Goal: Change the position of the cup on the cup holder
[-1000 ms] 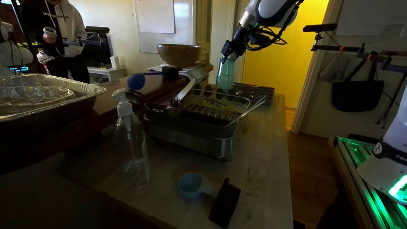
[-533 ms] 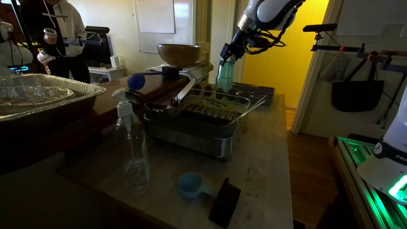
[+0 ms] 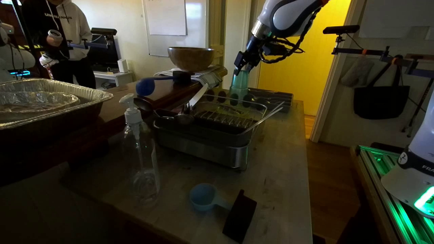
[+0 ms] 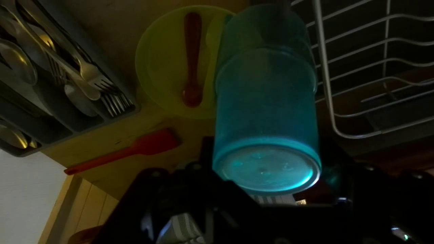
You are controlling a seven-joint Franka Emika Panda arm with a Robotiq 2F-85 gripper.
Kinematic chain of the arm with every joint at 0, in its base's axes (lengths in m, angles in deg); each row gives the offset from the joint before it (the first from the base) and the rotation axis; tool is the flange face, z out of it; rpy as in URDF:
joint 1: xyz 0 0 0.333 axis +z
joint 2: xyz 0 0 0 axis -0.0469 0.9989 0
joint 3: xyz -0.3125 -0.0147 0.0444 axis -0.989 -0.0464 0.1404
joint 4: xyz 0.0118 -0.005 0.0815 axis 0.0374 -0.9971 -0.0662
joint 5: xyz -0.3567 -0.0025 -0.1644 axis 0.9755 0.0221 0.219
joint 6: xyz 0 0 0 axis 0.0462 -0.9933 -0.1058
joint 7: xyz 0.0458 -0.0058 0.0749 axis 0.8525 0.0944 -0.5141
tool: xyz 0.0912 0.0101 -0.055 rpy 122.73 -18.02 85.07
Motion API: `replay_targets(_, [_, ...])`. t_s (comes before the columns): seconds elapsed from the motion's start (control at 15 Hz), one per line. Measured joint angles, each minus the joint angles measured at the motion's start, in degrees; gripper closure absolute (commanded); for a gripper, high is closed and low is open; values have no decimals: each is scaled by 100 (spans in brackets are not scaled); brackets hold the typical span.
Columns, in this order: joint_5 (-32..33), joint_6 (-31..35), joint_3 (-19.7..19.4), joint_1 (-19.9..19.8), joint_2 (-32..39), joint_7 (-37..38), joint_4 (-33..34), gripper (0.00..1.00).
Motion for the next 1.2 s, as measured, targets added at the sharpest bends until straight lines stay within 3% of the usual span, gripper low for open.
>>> replay_targets(0.4, [39, 2, 0, 51, 68, 69, -127, 49])
replay_targets(0.53, [71, 2, 0, 61, 84, 101, -140, 6])
replay_targets(0.73, [175, 2, -1, 72, 93, 202, -144, 0])
replay_targets(1.2, [362, 2, -38, 71, 82, 351, -143, 0])
